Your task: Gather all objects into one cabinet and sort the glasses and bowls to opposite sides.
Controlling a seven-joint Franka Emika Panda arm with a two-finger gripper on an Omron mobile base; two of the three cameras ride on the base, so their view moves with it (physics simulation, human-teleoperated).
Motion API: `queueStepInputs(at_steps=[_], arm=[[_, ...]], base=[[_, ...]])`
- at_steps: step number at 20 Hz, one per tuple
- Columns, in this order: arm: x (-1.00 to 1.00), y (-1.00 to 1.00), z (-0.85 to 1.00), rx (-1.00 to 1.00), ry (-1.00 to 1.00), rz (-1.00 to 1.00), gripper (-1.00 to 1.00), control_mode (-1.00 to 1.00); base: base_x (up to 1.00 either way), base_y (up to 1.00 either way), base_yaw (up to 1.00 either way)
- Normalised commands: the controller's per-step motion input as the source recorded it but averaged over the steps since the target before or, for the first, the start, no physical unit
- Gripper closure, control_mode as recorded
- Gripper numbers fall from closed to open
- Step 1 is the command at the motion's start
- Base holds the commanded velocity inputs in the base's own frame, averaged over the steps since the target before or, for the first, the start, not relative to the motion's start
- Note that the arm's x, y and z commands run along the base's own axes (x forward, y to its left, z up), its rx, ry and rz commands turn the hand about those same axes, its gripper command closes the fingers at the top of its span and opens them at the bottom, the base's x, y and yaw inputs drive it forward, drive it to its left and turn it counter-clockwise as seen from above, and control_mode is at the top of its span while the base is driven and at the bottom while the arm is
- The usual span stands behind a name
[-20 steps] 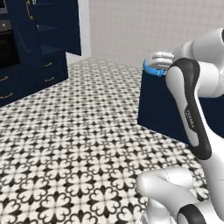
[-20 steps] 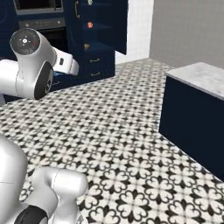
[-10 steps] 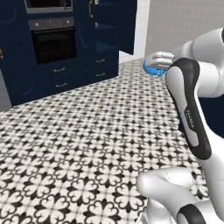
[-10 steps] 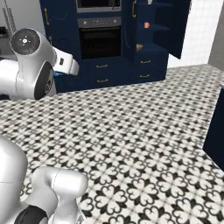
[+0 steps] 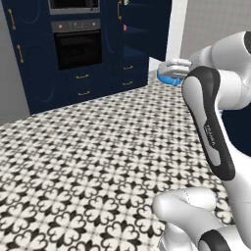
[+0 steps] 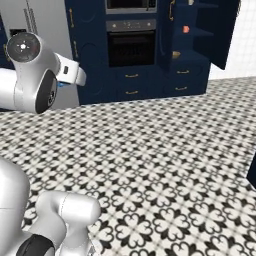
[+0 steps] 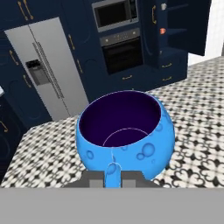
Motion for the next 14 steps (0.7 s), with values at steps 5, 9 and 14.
queueStepInputs(at_steps=[5, 9, 14], arm=[[0.00, 0.00, 0.00, 0.00, 0.00, 0.00, 1.00, 1.00], [0.00, 0.00, 0.00, 0.00, 0.00, 0.00, 1.00, 1.00], [0.00, 0.00, 0.00, 0.00, 0.00, 0.00, 1.00, 1.00]], base=[[0.36, 0.00, 0.01], [0.73, 0.00, 0.00], [0.69, -0.11, 0.13]])
